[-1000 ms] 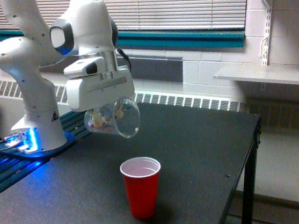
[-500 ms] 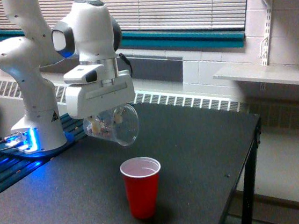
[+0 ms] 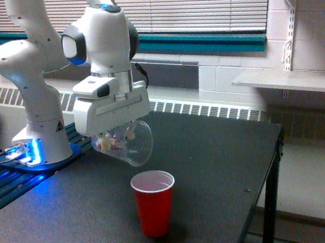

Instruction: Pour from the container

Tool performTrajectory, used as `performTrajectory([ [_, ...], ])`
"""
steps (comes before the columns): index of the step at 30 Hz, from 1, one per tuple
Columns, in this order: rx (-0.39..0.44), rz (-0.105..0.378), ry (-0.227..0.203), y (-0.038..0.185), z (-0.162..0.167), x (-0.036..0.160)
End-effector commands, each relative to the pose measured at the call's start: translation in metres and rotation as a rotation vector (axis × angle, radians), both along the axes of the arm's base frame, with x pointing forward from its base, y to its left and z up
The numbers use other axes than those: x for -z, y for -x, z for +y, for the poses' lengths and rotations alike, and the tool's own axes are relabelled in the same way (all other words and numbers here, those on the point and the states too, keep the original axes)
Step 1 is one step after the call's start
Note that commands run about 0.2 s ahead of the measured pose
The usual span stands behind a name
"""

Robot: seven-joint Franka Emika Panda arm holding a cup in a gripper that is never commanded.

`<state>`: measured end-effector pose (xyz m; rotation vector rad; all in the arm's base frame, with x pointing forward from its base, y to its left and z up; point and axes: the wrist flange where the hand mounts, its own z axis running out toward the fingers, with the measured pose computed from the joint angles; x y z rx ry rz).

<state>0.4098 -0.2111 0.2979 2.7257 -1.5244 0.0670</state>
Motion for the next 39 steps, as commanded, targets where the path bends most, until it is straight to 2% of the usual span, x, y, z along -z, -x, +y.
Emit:
performTrajectory([
  [1,0.002,0.026,-0.01,-0.009,-0.003,0.002],
  [14,0.03,0.092,-0.032,-0.026,-0.008,0.007],
  [29,0.05,0.178,-0.064,-0.042,-0.007,0.002],
  [39,0.046,0.226,-0.064,-0.047,0.0,-0.001],
])
